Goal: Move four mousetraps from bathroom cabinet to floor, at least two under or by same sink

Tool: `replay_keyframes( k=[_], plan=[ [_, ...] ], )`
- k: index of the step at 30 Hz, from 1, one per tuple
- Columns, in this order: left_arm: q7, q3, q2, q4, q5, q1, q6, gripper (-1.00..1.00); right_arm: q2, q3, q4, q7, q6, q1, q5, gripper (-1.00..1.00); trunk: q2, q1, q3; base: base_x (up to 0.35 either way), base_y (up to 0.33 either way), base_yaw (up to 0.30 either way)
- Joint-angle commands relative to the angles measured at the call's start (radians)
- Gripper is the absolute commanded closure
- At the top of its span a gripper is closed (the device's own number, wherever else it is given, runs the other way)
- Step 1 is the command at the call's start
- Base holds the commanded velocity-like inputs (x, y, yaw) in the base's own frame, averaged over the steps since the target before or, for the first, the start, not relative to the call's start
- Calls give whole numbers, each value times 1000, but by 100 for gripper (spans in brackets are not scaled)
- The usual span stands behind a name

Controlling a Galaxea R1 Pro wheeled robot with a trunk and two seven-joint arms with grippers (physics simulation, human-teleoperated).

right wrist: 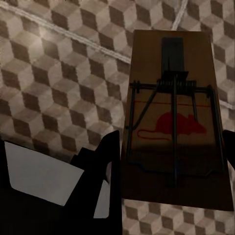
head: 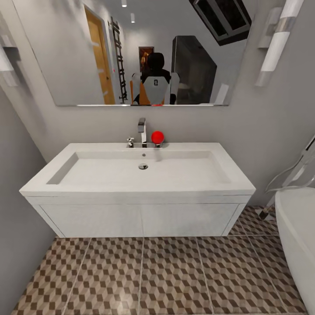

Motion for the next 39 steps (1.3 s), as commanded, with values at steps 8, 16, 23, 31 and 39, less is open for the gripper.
replay_keyframes(
  k=[8,16,23,31,39],
  plan=[
    [0,-9,3,-2,9,7,-7,100,13,10,3,1,-8,-2,-8,100,0,0,-1,0,0,0],
    [0,-9,3,-2,9,7,-7,100,13,10,3,2,-8,-2,-8,100,0,0,-1,0,0,0],
    [0,-9,3,-2,11,8,-7,100,13,10,3,2,-8,-2,-8,100,0,0,-1,0,0,0],
    [2,-4,3,-2,17,8,-7,100,14,10,3,2,-8,-2,-8,100,0,0,-1,0,0,0],
    [3,-4,4,-2,17,8,-7,100,14,10,3,2,-8,-2,-8,100,0,0,-1,0,0,0]
  ],
)
